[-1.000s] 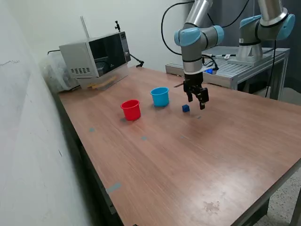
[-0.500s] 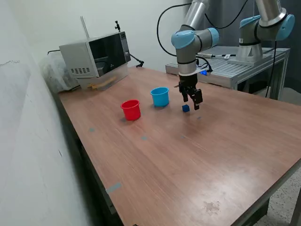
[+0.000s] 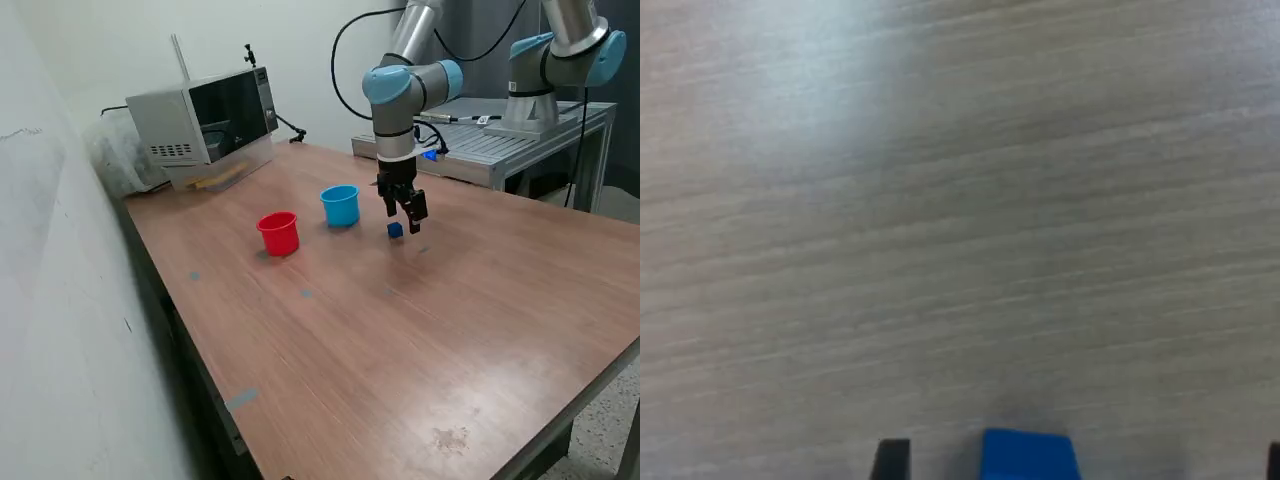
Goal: Place red objects in the red bin, and blue objects in the blue bin.
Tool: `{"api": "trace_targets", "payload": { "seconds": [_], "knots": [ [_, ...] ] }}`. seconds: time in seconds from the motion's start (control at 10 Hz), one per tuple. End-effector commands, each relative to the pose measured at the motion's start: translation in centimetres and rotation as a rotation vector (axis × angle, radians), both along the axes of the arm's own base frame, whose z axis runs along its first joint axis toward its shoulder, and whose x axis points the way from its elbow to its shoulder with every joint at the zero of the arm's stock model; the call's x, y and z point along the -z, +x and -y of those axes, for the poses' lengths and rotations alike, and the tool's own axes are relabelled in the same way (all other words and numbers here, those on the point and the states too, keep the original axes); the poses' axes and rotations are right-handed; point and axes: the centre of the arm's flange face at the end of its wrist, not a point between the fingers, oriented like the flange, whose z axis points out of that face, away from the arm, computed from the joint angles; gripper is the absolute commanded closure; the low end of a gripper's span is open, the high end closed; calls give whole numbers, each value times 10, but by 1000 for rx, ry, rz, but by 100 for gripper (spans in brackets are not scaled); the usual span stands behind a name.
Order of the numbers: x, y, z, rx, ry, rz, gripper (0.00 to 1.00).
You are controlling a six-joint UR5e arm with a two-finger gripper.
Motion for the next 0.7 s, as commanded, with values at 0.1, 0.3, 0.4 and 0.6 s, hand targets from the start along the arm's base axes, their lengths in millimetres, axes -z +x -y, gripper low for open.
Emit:
{"api": "trace_targets", "payload": {
  "seconds": [0.1, 0.3, 0.4, 0.6],
  "knots": [
    [0, -1, 3, -6, 1, -1, 0],
    [0, -2, 2, -4, 1, -4, 0],
    [-4, -6, 1, -3, 1, -17, 0],
    [-6, -13, 1, -3, 2, -27, 0]
  ]
}}
